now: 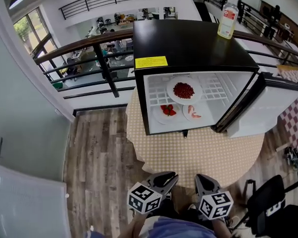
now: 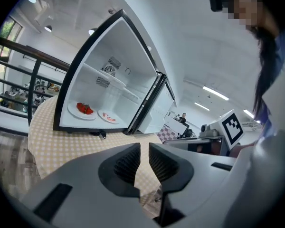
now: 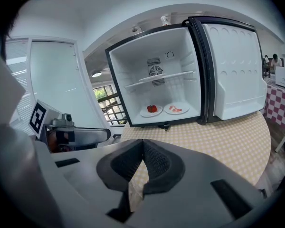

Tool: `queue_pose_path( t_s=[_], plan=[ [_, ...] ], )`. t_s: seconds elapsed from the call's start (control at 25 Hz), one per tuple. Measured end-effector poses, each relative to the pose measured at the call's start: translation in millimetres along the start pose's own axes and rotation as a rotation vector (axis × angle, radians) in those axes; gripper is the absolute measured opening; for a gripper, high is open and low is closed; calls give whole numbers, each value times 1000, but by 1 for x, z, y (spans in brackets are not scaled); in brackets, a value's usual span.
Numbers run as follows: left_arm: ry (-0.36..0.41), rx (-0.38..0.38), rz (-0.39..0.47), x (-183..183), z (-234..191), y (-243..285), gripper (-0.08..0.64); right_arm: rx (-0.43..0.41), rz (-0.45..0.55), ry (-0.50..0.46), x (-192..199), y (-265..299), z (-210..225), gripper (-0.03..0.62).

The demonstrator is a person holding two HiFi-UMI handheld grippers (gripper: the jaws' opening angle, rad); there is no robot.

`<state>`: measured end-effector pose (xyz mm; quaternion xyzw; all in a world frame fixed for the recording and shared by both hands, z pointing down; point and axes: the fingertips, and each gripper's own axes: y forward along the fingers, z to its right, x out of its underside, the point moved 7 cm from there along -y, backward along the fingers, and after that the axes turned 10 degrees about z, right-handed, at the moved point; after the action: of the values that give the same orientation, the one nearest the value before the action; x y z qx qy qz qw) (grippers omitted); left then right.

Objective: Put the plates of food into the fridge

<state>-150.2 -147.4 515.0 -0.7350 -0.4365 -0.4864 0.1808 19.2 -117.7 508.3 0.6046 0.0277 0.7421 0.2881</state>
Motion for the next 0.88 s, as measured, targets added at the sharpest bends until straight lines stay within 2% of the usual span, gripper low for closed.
queue_pose_path(
  t_s=[0.12, 0.36, 0.64, 0.88],
  plan=[
    [-12, -12, 12, 6, 12, -3, 64, -10, -10, 2, 5, -6, 3, 15],
    [31, -65, 38, 16, 49, -4, 57, -41, -5, 4, 13, -38, 20, 15],
    [63, -108, 68, 34, 121, 5, 57, -67, 29, -1, 22, -104, 54, 15],
    [42, -190, 88, 70, 183, 0, 57, -112, 45, -10, 38, -164, 81, 15]
  ],
)
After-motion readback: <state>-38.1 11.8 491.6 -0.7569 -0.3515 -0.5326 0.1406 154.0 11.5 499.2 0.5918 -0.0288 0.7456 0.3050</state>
